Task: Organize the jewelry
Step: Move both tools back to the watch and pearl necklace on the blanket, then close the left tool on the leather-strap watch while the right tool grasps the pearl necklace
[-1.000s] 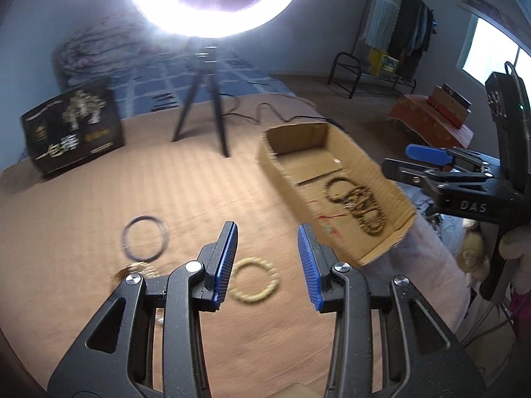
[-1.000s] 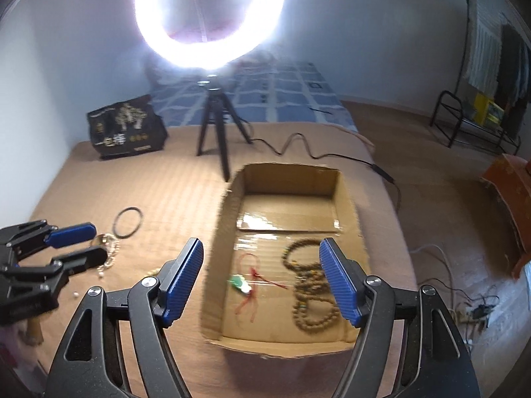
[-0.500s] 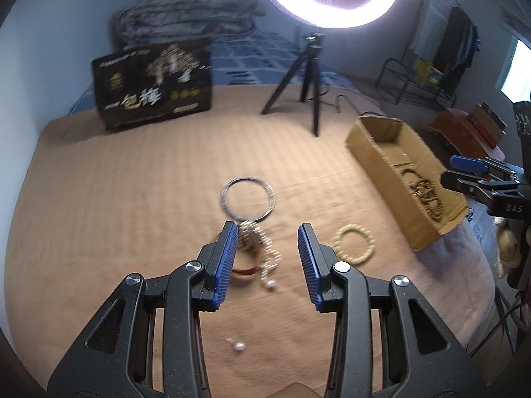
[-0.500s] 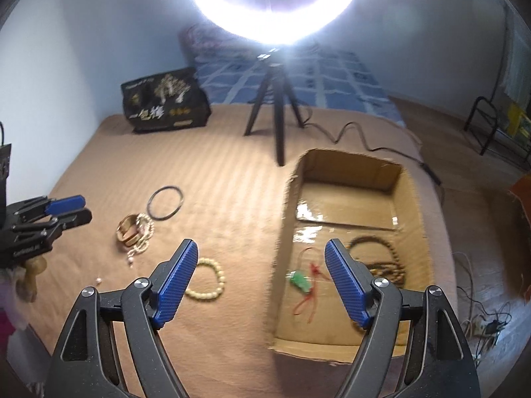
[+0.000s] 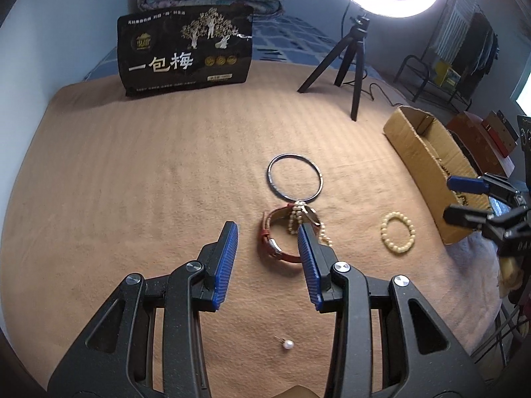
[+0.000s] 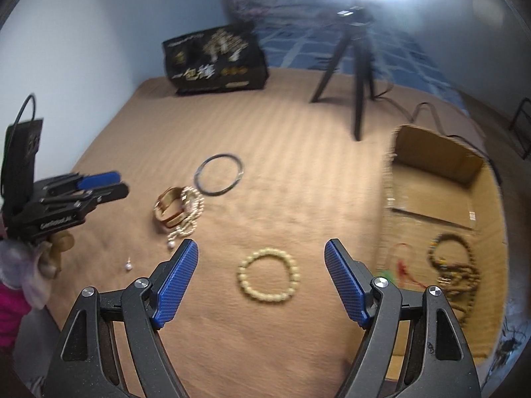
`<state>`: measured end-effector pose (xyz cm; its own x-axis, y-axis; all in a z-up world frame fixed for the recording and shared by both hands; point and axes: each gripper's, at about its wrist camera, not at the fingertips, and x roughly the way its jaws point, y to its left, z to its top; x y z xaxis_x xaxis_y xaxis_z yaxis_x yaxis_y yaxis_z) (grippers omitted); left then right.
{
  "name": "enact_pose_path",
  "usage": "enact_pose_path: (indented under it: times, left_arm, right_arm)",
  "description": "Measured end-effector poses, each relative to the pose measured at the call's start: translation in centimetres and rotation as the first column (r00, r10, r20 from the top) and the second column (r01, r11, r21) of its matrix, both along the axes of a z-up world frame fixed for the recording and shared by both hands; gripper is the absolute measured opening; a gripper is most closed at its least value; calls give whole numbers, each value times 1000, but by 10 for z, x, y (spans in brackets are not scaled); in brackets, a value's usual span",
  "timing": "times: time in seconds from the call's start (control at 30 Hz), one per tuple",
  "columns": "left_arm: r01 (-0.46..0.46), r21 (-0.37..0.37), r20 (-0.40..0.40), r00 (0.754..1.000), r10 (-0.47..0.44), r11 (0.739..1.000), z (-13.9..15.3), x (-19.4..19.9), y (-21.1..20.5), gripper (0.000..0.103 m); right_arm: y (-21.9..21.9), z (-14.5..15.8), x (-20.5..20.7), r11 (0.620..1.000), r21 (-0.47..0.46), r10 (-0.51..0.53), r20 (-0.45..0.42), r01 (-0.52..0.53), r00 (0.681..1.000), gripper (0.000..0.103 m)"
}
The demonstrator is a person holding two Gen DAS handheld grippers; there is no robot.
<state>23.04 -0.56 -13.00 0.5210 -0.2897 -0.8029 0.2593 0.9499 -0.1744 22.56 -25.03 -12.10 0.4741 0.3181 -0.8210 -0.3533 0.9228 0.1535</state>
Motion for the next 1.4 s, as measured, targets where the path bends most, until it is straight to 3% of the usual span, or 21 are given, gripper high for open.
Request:
enact_pose_path:
  times: [0.33,0.67,0.93,1.4]
  left_arm:
    - [23,1,-70,997,-22,1000,-23,19,0,38]
    - [31,16,-108,994,-29,999,-40,35,-2,38]
    - [44,23,-123,992,-41,999,-49,42,-5,38]
    - [34,-12,-171,985,-36,999,-64,57,-5,38]
  right_arm:
    - [41,-35,16,993,30,112,-87,-110,990,45]
    - [69,-58,27,986,22,169,-130,-167,977,27]
    - [88,-67,33,980,18,200,-141,-200,969,27]
    - [110,-76,47,967,-67,235,-135,-246,963,27]
